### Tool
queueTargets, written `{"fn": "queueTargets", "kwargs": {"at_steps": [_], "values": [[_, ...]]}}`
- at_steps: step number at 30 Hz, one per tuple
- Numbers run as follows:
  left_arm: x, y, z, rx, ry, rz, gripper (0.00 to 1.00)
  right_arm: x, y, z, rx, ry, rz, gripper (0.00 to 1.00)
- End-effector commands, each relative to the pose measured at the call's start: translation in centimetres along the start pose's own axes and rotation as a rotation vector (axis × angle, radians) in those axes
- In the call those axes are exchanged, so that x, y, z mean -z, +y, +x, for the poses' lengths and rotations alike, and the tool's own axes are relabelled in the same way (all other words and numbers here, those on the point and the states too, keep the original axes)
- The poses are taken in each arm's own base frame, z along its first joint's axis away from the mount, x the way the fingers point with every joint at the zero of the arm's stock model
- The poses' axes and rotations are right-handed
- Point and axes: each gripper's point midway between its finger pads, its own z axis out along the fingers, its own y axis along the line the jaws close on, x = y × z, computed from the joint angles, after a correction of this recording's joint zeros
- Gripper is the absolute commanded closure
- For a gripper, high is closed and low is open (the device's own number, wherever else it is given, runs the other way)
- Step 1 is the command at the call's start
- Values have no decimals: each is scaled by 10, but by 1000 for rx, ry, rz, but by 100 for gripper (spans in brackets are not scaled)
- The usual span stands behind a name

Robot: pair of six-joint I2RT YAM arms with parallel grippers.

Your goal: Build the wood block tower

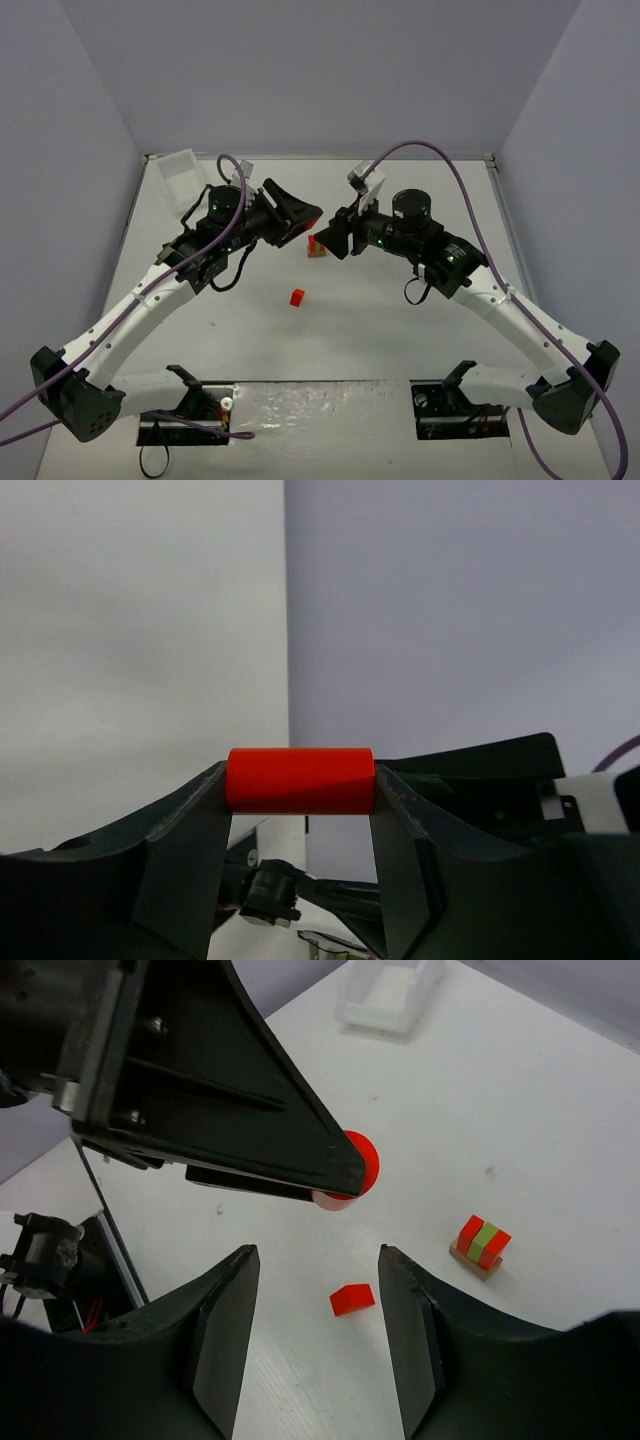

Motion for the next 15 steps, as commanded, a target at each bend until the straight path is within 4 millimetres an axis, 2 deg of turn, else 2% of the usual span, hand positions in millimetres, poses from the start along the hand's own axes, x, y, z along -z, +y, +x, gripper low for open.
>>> {"fn": "queueTargets", "kwargs": {"at_steps": [1, 5, 15], "values": [[26, -72, -12, 95, -21, 229, 87, -2, 14, -57, 96, -168, -54, 52], [29, -84, -11, 155, -1, 295, 87, -3, 14, -67, 108, -200, -53, 52], [25, -84, -6, 179, 29, 304, 87, -1, 23, -87, 109, -265, -71, 54]]}}
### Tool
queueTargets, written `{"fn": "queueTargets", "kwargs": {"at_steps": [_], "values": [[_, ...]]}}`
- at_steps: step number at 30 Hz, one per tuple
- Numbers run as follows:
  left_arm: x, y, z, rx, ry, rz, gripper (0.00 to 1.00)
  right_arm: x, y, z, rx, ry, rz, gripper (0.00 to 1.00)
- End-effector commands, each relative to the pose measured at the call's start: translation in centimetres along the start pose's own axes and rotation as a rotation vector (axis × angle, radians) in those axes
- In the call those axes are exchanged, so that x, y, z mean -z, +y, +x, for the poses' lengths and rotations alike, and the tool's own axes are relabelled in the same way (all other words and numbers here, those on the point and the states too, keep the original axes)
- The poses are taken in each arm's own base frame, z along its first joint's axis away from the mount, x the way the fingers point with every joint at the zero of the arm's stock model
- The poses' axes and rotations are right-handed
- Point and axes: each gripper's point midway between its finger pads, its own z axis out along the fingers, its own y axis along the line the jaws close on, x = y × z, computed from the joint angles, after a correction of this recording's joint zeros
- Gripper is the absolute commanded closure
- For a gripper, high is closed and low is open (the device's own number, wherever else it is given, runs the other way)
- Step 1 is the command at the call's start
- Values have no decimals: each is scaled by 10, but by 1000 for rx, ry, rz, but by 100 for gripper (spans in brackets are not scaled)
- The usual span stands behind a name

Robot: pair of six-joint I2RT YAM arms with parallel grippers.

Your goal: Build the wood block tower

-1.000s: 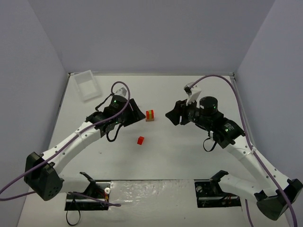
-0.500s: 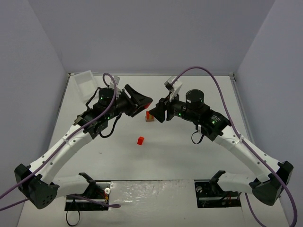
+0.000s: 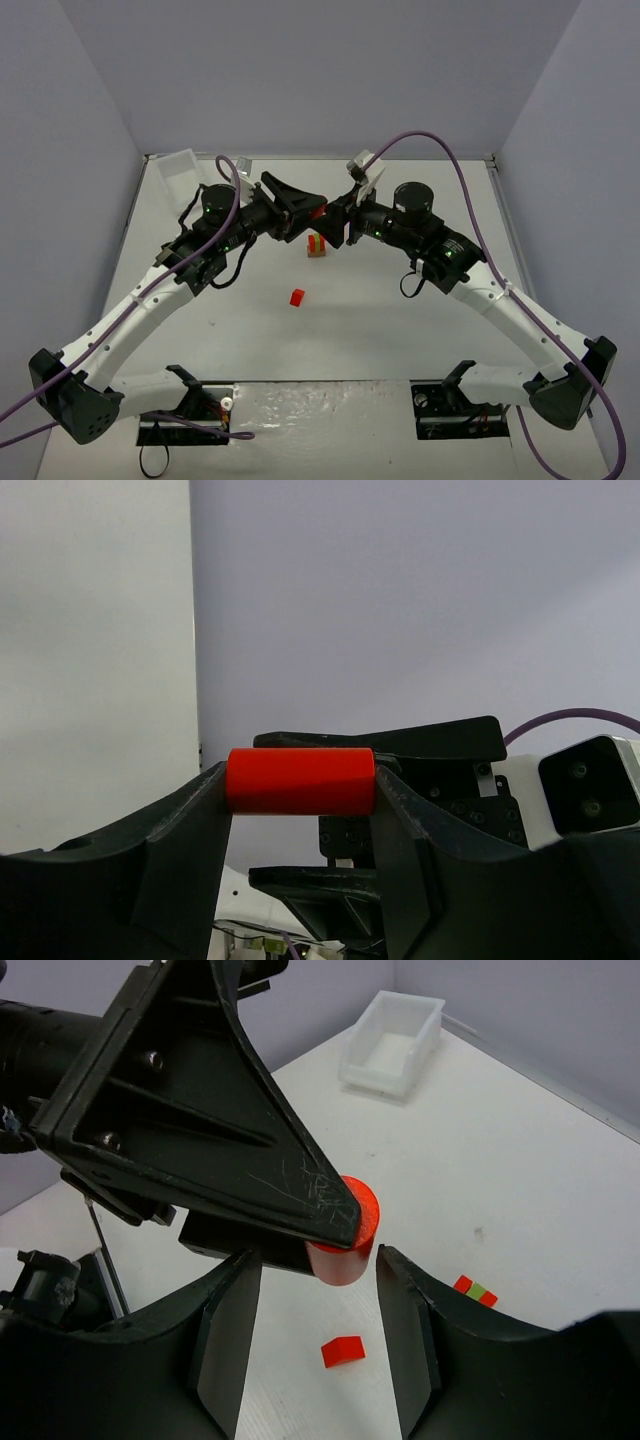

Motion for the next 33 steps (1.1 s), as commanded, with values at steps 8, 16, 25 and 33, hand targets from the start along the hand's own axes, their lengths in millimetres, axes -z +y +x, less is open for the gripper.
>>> {"fn": "queueTargets", "kwargs": {"at_steps": [8, 16, 25, 33], "values": [[5, -34, 4, 30, 29, 138, 87, 2, 10, -57, 50, -182, -16, 64], [5, -23, 7, 31, 40, 116, 84, 2, 0, -52, 29, -200, 33, 98], [11, 10, -5, -81, -24, -19, 23, 6, -17, -37, 30, -186, 125, 100], [52, 76, -67, -346, -213, -328, 8, 13, -75, 18, 23, -100, 413, 100]]}}
